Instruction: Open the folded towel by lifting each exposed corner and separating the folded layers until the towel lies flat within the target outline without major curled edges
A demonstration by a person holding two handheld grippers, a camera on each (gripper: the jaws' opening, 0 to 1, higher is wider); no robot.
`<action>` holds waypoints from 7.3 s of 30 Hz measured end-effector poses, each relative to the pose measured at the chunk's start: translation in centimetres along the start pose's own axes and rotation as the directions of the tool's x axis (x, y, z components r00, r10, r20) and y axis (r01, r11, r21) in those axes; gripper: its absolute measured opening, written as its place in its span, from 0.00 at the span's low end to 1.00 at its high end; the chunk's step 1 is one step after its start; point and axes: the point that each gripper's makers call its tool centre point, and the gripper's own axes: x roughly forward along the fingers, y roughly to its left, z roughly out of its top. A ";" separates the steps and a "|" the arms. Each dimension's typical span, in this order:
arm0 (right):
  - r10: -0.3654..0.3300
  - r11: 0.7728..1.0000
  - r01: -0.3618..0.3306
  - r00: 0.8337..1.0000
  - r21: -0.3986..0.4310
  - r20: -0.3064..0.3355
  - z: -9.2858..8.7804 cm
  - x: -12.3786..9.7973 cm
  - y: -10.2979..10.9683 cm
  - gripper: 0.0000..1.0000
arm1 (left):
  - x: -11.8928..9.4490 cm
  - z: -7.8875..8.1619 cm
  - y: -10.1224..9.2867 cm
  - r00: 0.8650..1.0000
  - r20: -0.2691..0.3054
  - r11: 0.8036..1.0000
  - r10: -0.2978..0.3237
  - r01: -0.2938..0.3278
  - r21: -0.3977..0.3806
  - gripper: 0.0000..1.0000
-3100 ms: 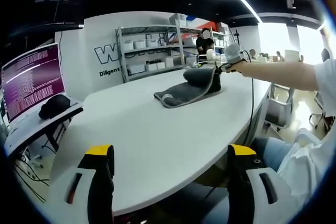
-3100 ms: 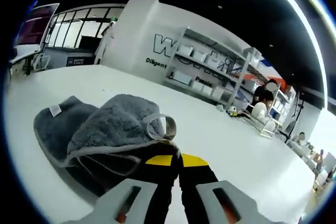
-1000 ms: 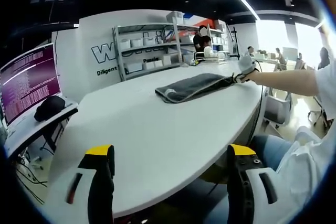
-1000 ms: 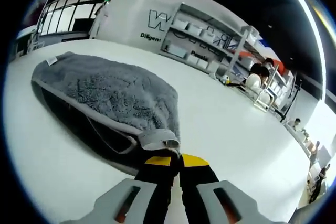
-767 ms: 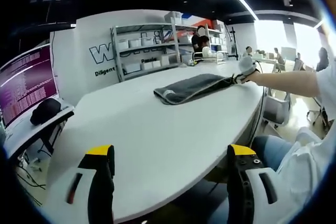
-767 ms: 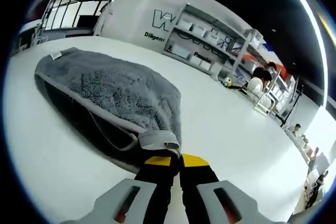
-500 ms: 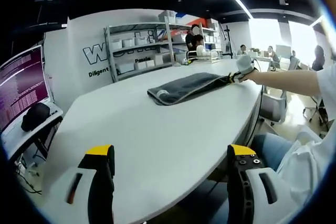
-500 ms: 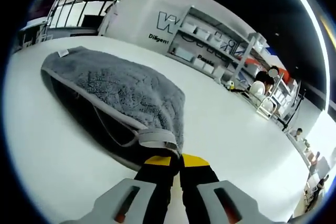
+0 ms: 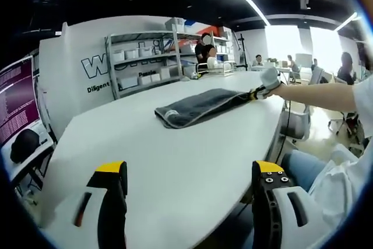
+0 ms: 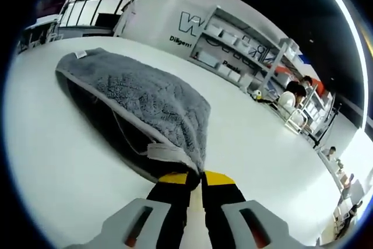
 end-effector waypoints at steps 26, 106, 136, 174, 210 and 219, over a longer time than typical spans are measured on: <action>0.107 0.956 -0.149 0.979 0.253 0.174 5.8 -5.3 2.5 0.69 | 6.1 4.0 -2.6 0.984 0.057 0.985 -0.171 0.169 0.044 0.87; 0.356 0.648 -0.166 0.929 -0.744 0.103 18.5 -0.3 28.9 0.51 | -9.0 -1.5 5.7 0.972 0.021 0.970 0.235 -0.233 -0.071 0.87; 0.400 0.536 -0.217 0.916 -0.816 0.020 16.8 1.6 29.4 0.05 | -7.1 -0.5 6.2 0.979 0.048 0.978 0.197 -0.193 -0.075 0.87; 0.344 0.847 -0.197 0.911 -0.493 0.227 21.3 0.5 21.1 0.02 | -4.2 0.5 5.0 0.992 0.056 0.993 0.115 -0.113 -0.042 0.87; 0.134 0.925 -0.011 0.944 -0.379 0.300 22.2 -1.5 8.9 0.02 | -4.2 0.4 5.0 0.992 0.052 0.993 0.116 -0.114 -0.043 0.87; 0.072 0.939 0.035 0.952 -0.343 0.296 21.4 -1.5 5.5 0.02 | -4.1 0.4 5.0 0.992 0.048 0.993 0.115 -0.113 -0.040 0.87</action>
